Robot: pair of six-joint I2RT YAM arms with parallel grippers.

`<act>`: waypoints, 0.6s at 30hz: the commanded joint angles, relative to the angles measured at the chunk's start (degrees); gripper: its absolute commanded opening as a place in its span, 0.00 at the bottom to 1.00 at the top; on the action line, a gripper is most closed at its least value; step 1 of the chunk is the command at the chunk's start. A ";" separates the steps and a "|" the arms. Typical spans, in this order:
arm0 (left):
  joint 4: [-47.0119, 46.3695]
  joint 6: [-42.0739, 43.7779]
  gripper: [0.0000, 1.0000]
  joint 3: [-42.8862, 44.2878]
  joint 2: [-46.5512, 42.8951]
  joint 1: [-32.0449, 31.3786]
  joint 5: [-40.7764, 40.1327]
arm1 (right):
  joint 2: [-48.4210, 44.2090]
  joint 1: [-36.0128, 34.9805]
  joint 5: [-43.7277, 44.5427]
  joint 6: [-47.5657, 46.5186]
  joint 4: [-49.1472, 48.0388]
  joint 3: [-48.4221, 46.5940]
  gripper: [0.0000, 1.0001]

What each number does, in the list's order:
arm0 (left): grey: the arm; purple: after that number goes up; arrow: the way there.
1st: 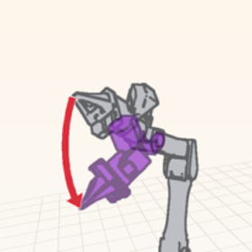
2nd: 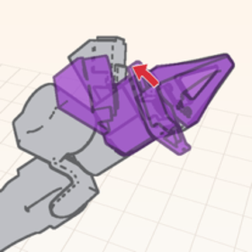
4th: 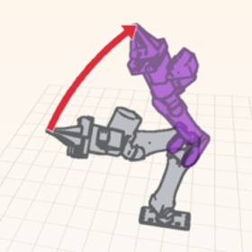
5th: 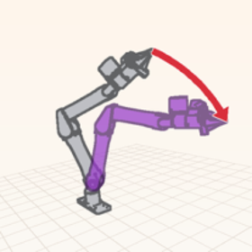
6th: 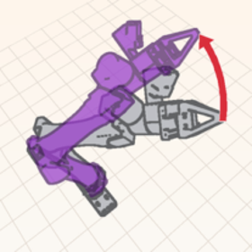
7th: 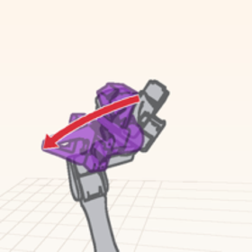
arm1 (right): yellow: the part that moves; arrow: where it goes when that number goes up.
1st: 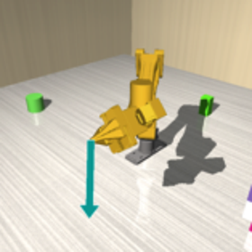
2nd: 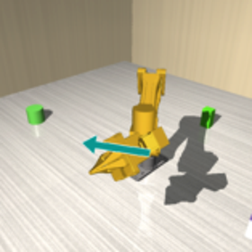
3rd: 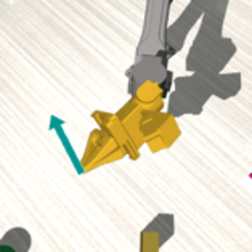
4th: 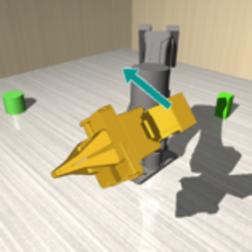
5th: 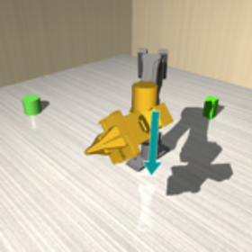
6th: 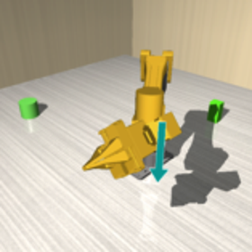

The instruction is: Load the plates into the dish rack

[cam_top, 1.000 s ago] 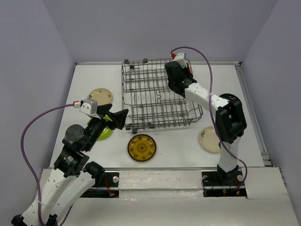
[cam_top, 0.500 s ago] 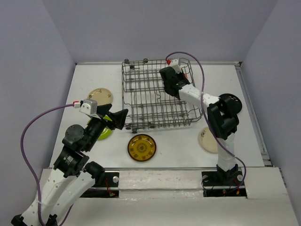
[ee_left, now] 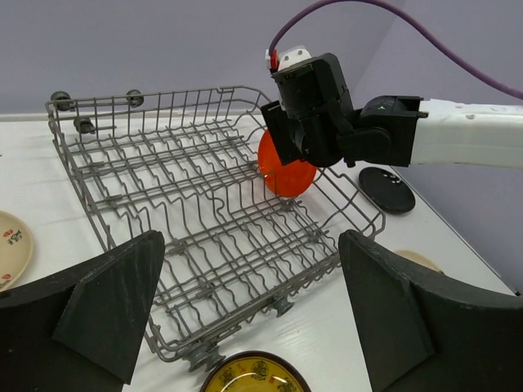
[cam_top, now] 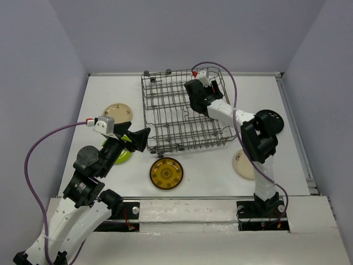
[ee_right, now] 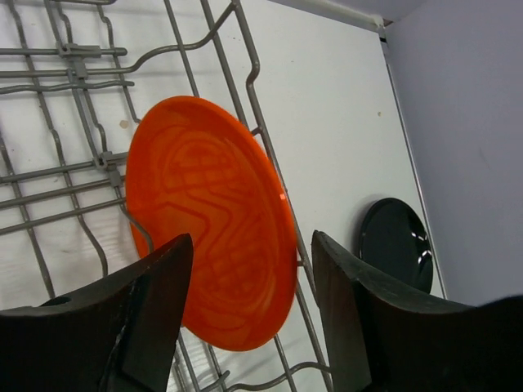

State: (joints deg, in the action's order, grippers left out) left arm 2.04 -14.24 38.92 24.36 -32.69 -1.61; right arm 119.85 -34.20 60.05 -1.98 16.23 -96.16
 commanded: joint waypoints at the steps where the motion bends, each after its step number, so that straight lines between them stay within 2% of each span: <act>1: -2.13 0.09 0.99 0.20 0.60 -0.01 -0.42 | -5.49 -0.52 -4.14 3.11 -0.67 -1.22 0.67; 8: -2.13 0.00 0.99 0.11 0.69 0.08 -0.15 | -14.19 0.00 -16.44 11.19 2.84 1.23 0.71; 12: -2.13 0.09 0.99 0.11 0.25 0.08 -0.06 | -23.77 6.14 -24.70 19.45 2.23 10.44 0.70; 14: -2.13 0.18 0.99 0.11 -0.10 0.08 0.11 | -30.88 13.78 -30.24 25.25 -0.57 17.28 0.61; 15: -2.13 0.26 0.99 0.11 -0.45 0.08 0.29 | -33.26 17.02 -32.69 27.79 -3.54 25.07 0.49; 16: -2.22 0.27 0.99 0.11 -0.54 0.08 0.29 | -38.07 23.84 -37.68 32.86 -4.70 28.97 0.40; 17: -2.13 0.27 0.99 0.11 -0.63 -0.01 0.38 | -40.46 26.96 -39.99 34.92 -7.59 32.84 0.22; 18: -2.13 0.27 0.99 0.02 -0.80 -0.01 0.38 | -42.92 29.69 -41.32 36.76 -9.09 40.62 0.16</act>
State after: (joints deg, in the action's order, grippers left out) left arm 2.07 -14.22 38.92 24.47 -32.67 -1.54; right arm 84.18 -17.06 29.63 20.86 13.17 -71.79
